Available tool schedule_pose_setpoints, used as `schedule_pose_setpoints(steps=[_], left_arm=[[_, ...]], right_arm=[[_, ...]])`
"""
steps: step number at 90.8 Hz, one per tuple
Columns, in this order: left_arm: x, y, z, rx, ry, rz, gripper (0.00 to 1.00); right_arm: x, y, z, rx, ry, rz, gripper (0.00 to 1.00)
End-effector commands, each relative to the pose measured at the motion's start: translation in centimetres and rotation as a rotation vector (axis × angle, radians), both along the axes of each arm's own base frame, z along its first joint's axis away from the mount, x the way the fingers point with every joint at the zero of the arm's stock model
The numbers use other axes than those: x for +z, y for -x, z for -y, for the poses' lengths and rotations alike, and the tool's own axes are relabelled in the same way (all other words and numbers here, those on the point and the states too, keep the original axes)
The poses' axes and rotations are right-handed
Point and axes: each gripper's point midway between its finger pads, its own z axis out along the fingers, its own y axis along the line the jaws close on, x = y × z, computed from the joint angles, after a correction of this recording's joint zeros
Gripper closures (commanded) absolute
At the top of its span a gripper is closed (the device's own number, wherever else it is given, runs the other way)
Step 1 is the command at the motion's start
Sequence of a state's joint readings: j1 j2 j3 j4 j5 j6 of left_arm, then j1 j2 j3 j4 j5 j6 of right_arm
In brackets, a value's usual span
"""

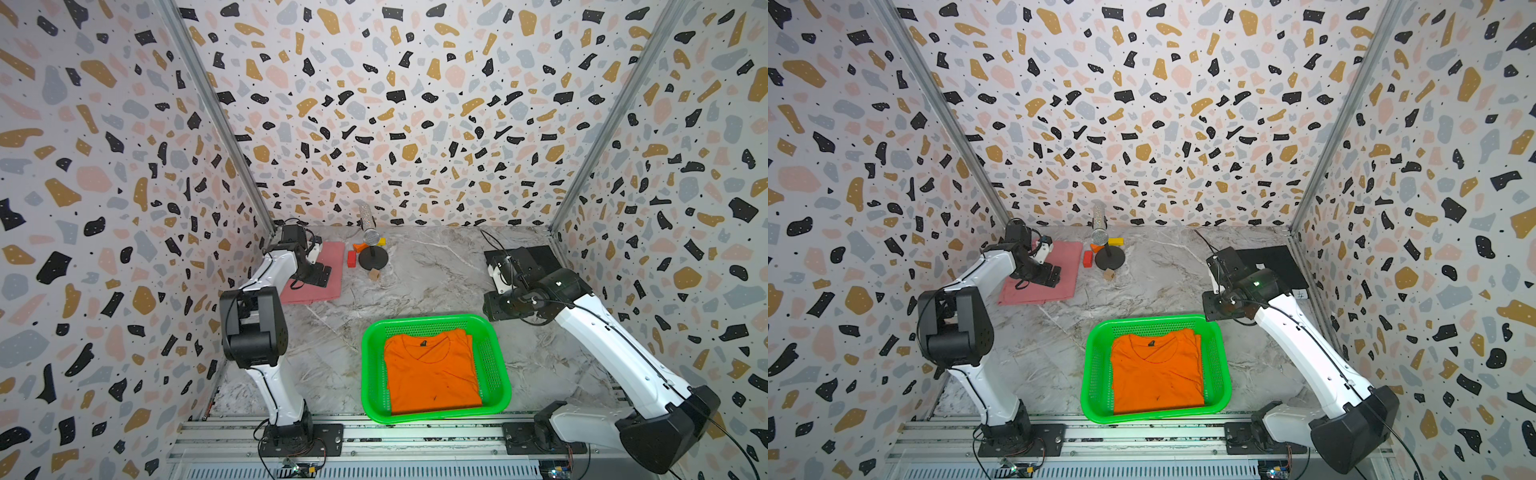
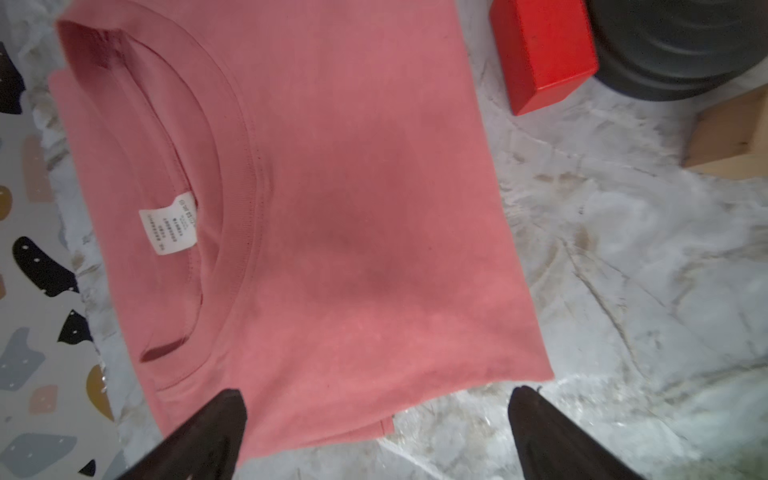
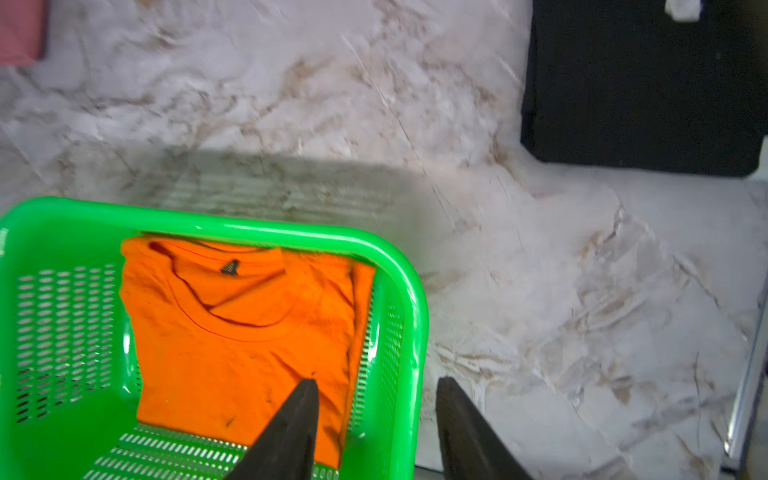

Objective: Put the folded t-shirts into the basket
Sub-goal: Move the T-shirt to the center of the board.

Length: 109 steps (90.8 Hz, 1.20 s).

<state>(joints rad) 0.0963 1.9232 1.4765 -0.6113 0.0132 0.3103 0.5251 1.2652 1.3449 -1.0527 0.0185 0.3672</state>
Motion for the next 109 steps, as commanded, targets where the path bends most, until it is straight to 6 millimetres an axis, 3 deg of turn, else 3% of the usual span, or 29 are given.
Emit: schedule_pose_setpoints(steps=[1,13,25,46,64,74,86,98,109], left_arm=[[-1.3,0.6,-1.6,-0.008,-0.088,-0.066,0.0],[-3.3,1.3,-2.3,-0.026,-0.138,-0.104,0.0],[-5.4,2.1,-3.1,-0.079,-0.202,-0.159,0.01],[-7.7,5.6,-4.7,-0.186,-0.196,-0.248,0.06],[-8.6,10.1,-5.2,-0.394,-0.161,-0.264,0.14],[-8.5,13.7,-4.3,-0.57,-0.056,-0.282,0.15],[-7.8,17.9,-4.6,-0.715,0.051,-0.324,0.15],[-5.8,21.3,-5.7,-0.737,0.204,-0.349,0.15],[-4.6,22.3,-7.3,-0.695,0.213,-0.331,0.1]], right_arm=[[2.0,-2.8,-3.4,0.098,-0.109,0.109,0.49],[3.9,-5.7,-7.0,0.146,-0.207,0.193,0.49],[4.0,-8.1,-9.6,0.201,-0.202,0.21,0.49],[3.4,-9.4,-12.0,0.248,-0.19,0.182,0.5],[2.8,-9.1,-13.2,0.299,-0.211,0.175,0.5],[3.3,-8.4,-14.6,0.379,-0.224,0.199,0.5],[3.9,-7.7,-16.1,0.455,-0.237,0.234,0.51],[4.3,-6.4,-18.2,0.571,-0.258,0.267,0.52],[3.4,-4.4,-21.3,0.743,-0.231,0.311,0.52]])
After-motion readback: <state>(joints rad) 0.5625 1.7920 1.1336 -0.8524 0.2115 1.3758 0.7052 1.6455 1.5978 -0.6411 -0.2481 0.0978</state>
